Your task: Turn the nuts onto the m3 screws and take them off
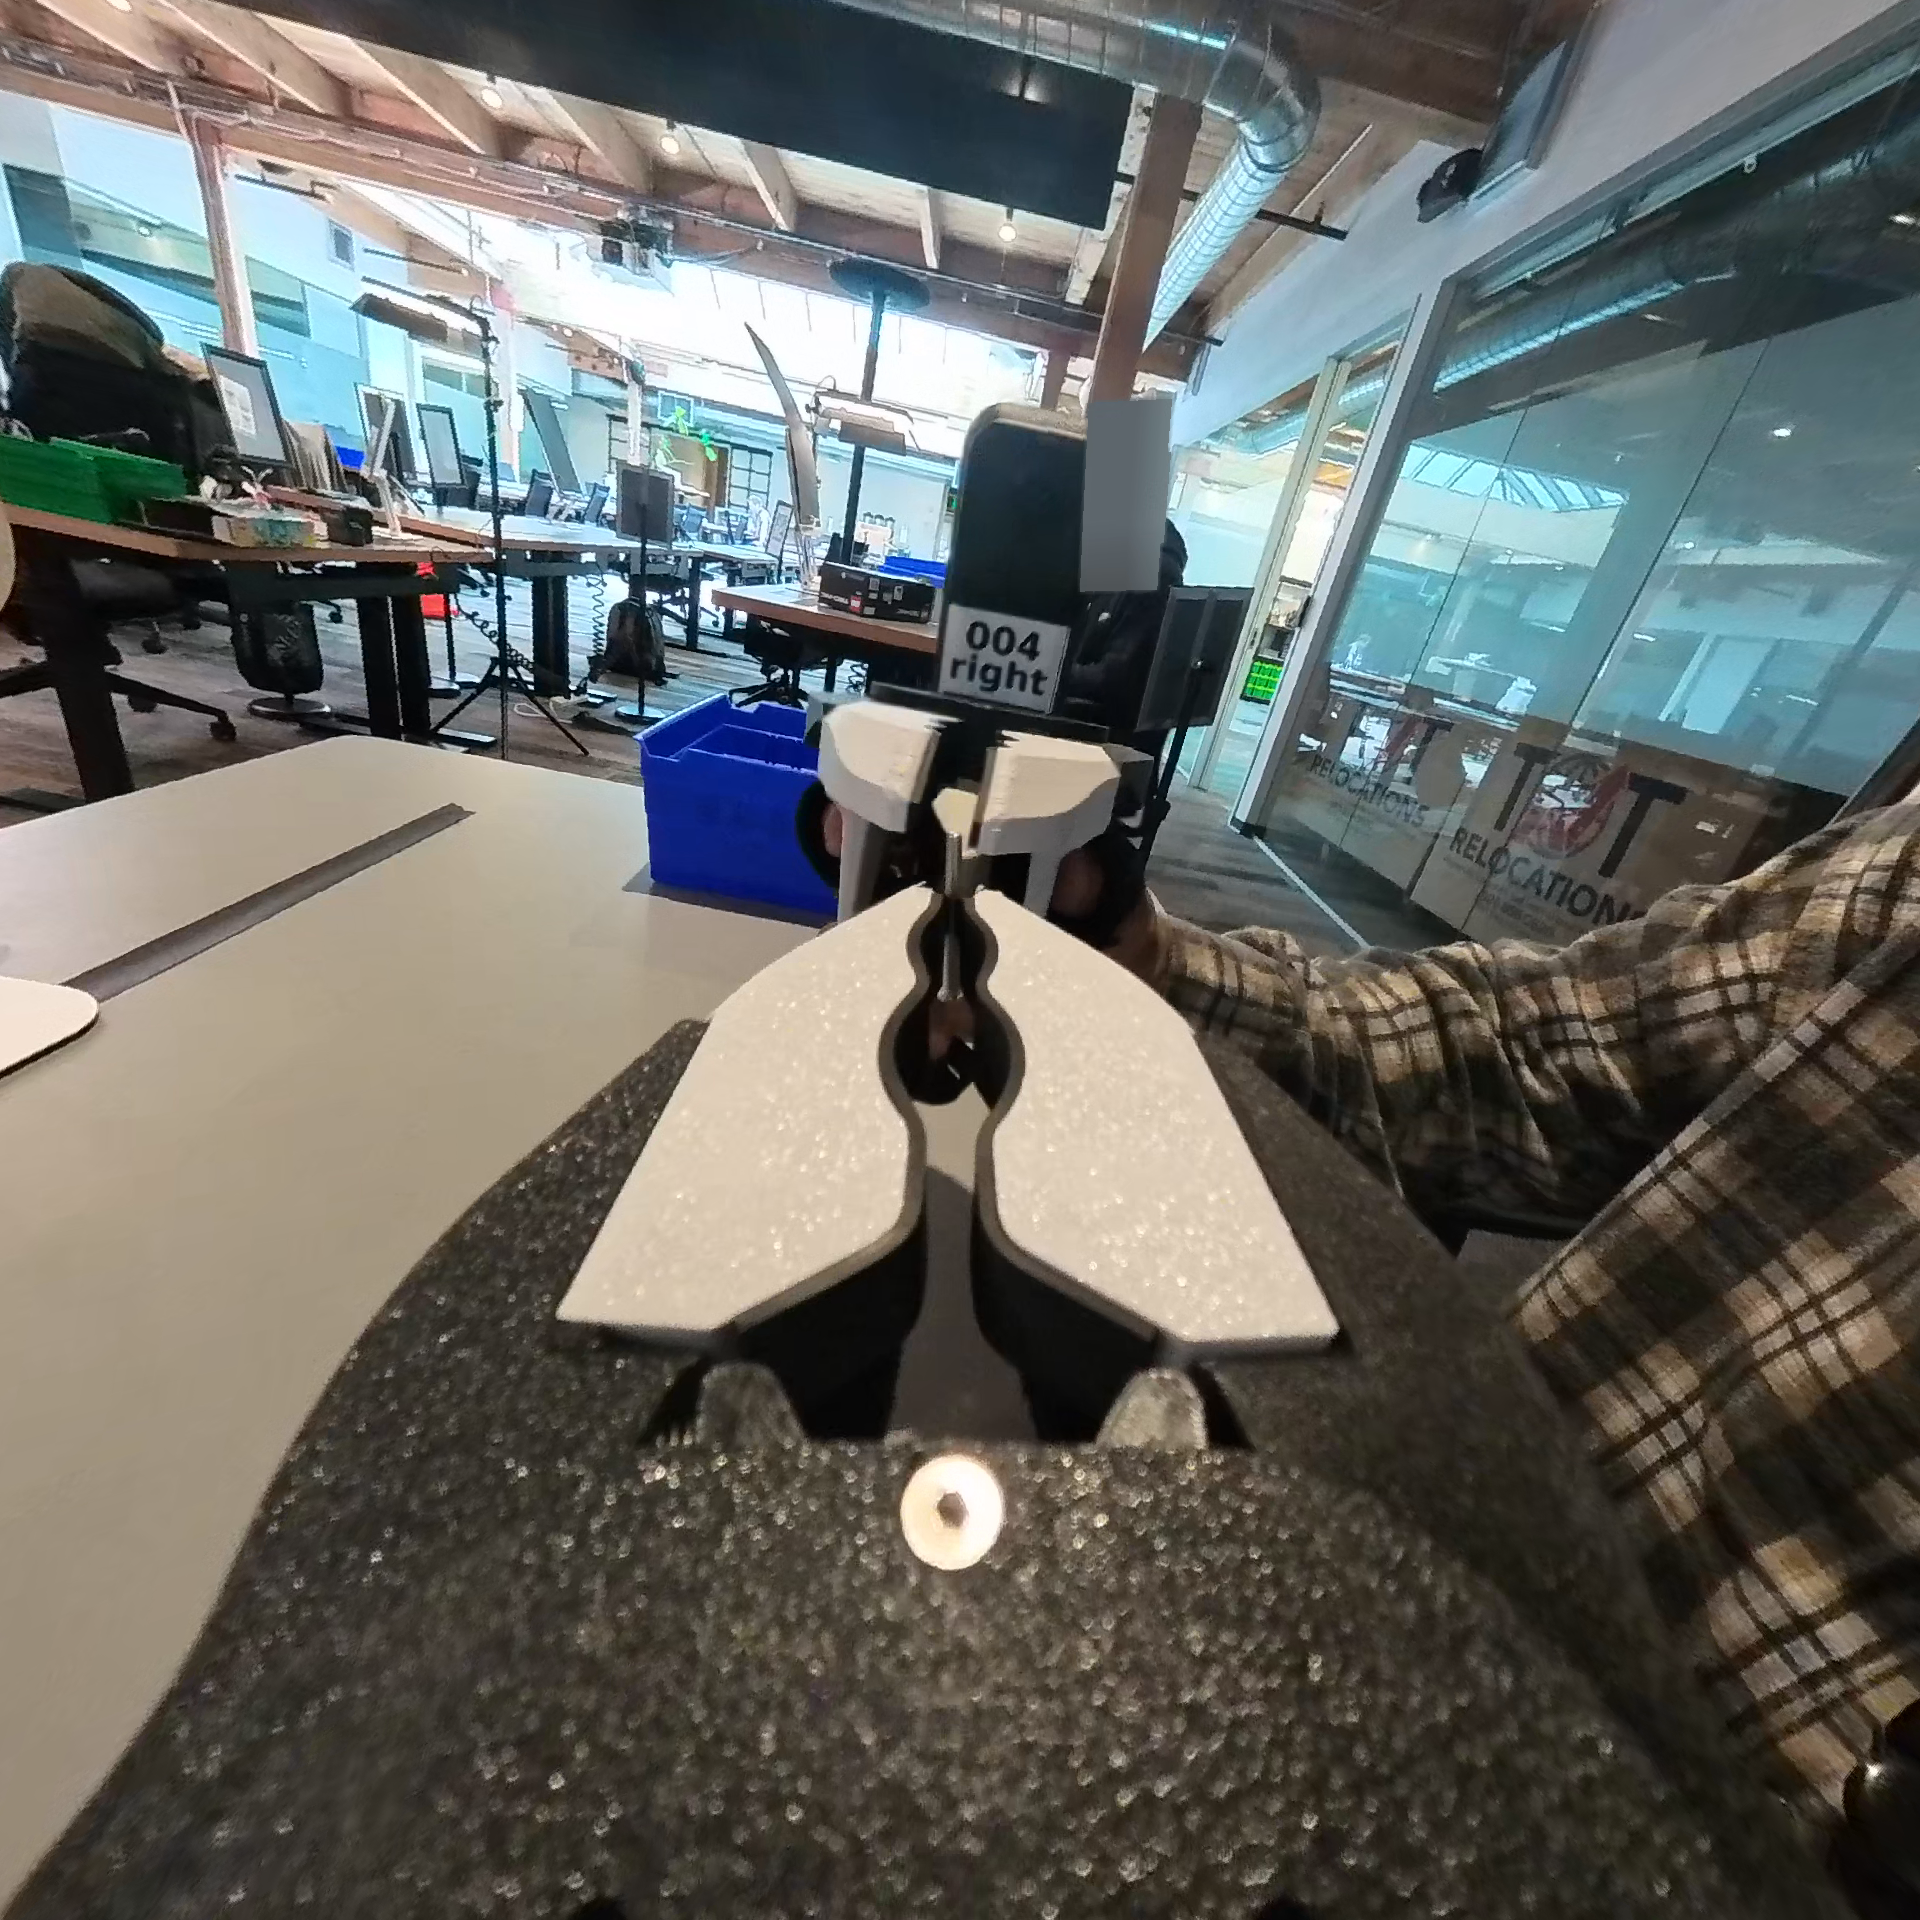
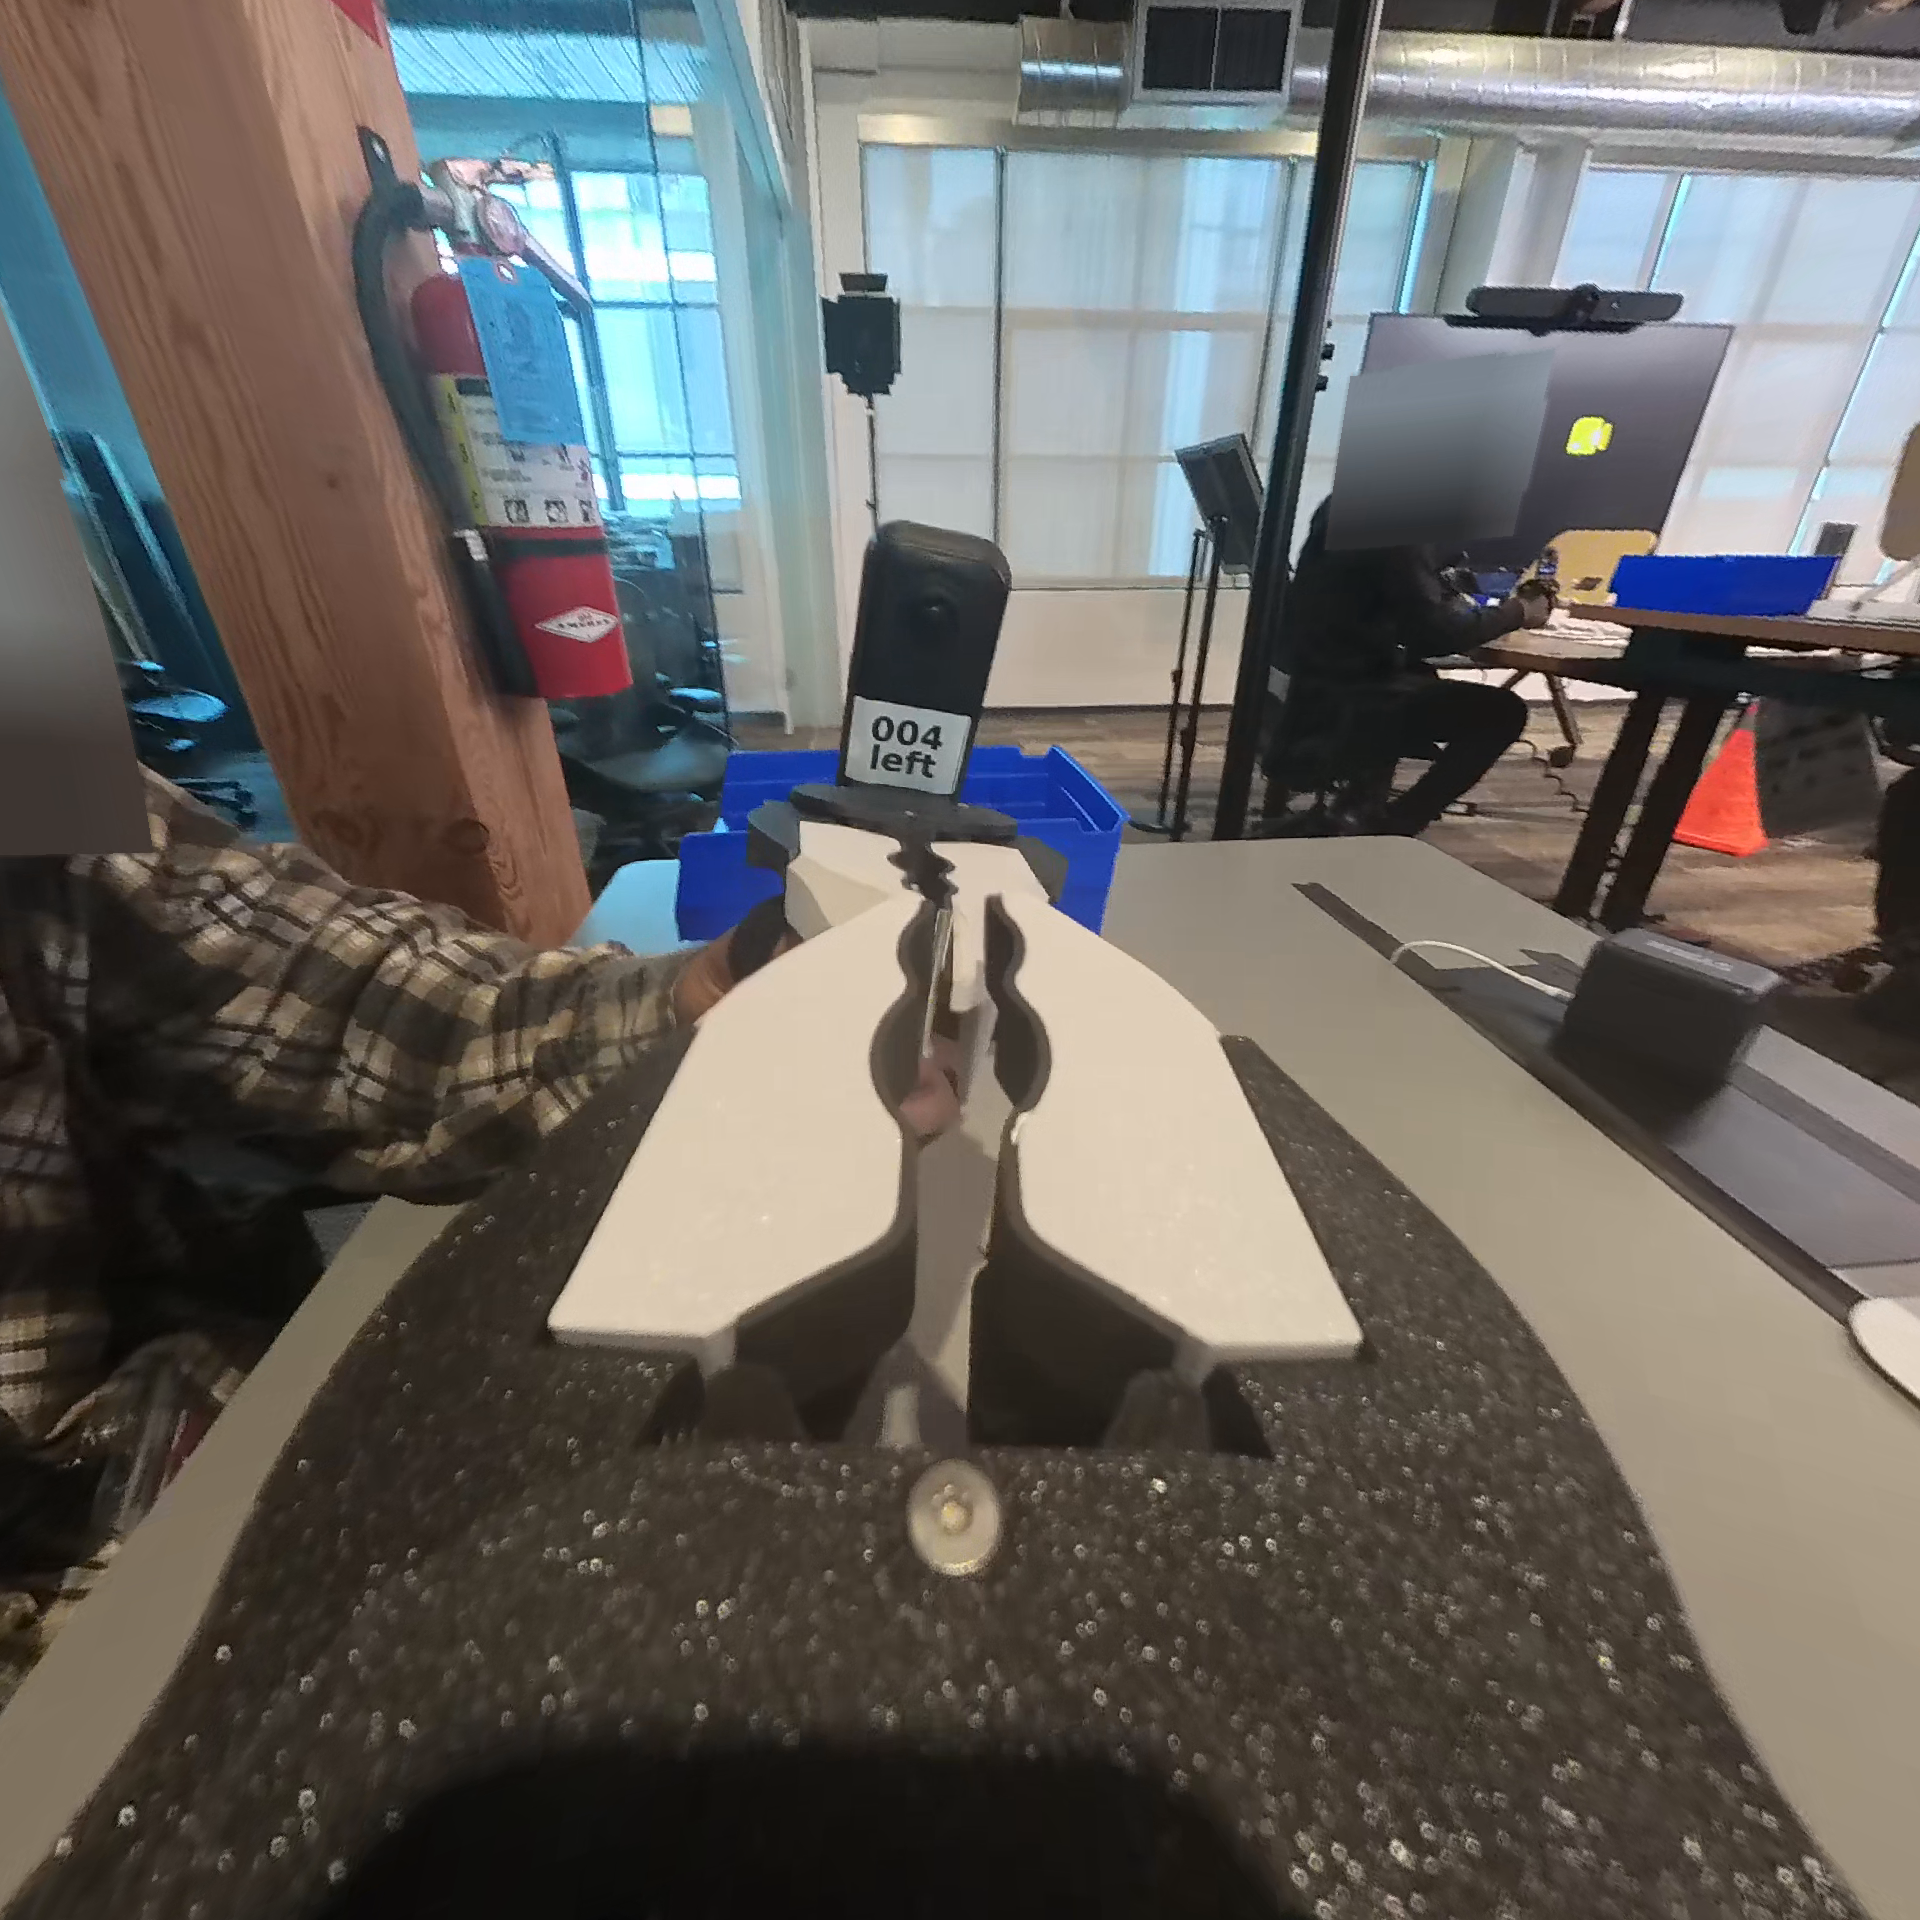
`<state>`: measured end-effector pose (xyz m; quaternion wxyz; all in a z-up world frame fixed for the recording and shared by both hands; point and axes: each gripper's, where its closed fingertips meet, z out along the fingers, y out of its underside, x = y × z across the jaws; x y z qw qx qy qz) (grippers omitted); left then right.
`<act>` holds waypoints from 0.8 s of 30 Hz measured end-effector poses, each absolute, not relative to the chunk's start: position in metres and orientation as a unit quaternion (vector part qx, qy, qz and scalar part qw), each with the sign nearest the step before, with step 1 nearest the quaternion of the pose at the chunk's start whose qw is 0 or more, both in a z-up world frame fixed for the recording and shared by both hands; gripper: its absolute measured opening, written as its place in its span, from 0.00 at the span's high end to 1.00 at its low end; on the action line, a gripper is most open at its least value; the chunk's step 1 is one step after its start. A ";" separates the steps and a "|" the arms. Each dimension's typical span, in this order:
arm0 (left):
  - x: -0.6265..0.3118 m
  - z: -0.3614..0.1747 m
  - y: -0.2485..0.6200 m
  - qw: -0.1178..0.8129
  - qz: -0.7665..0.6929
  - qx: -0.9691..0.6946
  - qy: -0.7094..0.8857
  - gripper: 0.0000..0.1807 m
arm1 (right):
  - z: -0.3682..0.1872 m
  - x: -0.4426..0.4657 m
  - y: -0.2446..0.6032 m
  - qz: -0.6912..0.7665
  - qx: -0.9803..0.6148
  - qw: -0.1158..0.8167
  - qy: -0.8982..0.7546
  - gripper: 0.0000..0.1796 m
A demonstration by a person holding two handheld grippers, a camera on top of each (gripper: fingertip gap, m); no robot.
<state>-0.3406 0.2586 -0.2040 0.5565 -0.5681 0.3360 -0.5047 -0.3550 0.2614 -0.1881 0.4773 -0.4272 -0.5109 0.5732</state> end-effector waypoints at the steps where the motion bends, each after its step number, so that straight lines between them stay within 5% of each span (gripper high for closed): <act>1: -0.340 -0.204 0.259 0.556 -0.504 -0.568 0.337 0.99 | -0.188 -0.355 0.261 0.577 -0.425 0.475 -0.510 0.95; 24: -0.339 -0.208 0.264 0.556 -0.494 -0.581 0.332 0.98 | -0.194 -0.357 0.262 0.600 -0.439 0.445 -0.499 0.99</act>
